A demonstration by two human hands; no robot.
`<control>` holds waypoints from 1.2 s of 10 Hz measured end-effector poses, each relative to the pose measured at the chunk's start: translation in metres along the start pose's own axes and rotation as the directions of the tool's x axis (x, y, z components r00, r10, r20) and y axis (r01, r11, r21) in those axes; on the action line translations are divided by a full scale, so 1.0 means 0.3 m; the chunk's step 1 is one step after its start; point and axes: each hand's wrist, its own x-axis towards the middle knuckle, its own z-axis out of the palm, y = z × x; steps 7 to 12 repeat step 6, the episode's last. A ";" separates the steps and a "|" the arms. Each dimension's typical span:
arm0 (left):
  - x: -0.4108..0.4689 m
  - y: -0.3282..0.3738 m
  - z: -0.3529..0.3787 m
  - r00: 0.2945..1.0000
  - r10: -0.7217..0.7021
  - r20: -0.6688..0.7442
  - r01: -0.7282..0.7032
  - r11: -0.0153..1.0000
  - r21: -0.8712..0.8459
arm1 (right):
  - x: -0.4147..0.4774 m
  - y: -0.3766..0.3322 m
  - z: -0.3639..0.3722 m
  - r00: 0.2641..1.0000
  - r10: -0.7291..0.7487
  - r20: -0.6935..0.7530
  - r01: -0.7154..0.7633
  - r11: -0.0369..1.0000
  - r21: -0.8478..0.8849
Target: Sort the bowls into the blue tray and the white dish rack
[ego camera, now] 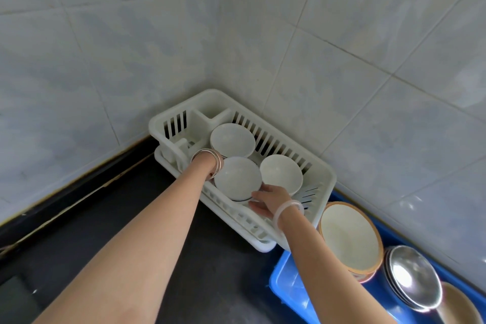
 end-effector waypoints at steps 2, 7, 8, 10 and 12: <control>-0.056 0.025 0.018 0.999 0.044 0.009 -0.045 0.995 0.093 | -0.018 -0.006 0.017 0.996 0.070 0.048 -0.077 0.985 0.157; -0.152 0.040 0.101 0.977 0.078 -0.200 -0.064 0.995 0.075 | -0.263 -0.053 -0.124 0.974 -0.222 -0.043 0.223 0.914 0.339; -0.152 0.040 0.101 0.977 0.078 -0.200 -0.064 0.995 0.075 | -0.263 -0.053 -0.124 0.974 -0.222 -0.043 0.223 0.914 0.339; -0.152 0.040 0.101 0.977 0.078 -0.200 -0.064 0.995 0.075 | -0.263 -0.053 -0.124 0.974 -0.222 -0.043 0.223 0.914 0.339; -0.152 0.040 0.101 0.977 0.078 -0.200 -0.064 0.995 0.075 | -0.263 -0.053 -0.124 0.974 -0.222 -0.043 0.223 0.914 0.339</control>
